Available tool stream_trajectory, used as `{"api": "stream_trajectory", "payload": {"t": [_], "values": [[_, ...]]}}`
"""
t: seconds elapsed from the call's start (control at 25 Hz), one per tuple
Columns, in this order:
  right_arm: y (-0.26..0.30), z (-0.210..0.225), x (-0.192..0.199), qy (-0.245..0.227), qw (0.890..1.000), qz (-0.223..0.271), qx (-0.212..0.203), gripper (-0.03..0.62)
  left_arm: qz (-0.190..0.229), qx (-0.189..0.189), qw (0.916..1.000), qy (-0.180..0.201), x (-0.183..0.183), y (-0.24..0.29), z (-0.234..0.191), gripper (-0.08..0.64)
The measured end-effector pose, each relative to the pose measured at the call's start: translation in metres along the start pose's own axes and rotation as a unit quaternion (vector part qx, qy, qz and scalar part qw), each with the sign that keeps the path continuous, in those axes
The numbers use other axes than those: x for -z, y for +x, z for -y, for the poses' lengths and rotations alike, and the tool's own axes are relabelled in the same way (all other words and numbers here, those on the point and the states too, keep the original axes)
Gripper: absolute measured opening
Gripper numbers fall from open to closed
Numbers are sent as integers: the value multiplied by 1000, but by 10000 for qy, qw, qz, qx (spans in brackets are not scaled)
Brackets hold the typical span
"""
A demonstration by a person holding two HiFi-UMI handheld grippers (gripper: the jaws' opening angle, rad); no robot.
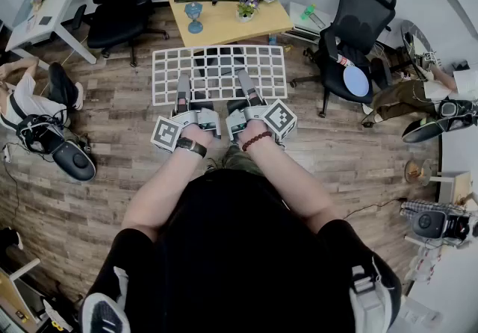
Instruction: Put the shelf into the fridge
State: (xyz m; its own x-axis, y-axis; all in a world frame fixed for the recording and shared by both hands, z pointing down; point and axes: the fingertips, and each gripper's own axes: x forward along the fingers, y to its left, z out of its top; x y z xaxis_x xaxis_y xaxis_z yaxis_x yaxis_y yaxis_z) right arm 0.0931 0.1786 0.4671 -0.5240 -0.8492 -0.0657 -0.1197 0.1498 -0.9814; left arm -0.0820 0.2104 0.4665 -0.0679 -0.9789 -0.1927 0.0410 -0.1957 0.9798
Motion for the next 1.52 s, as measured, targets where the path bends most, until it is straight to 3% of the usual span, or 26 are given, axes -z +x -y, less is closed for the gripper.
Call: {"api": "stream_trajectory", "payload": {"t": [1.52], "values": [[10, -5, 3, 123, 9997, 198, -27, 44, -152, 66, 9999, -1, -9, 15, 6, 35]]}}
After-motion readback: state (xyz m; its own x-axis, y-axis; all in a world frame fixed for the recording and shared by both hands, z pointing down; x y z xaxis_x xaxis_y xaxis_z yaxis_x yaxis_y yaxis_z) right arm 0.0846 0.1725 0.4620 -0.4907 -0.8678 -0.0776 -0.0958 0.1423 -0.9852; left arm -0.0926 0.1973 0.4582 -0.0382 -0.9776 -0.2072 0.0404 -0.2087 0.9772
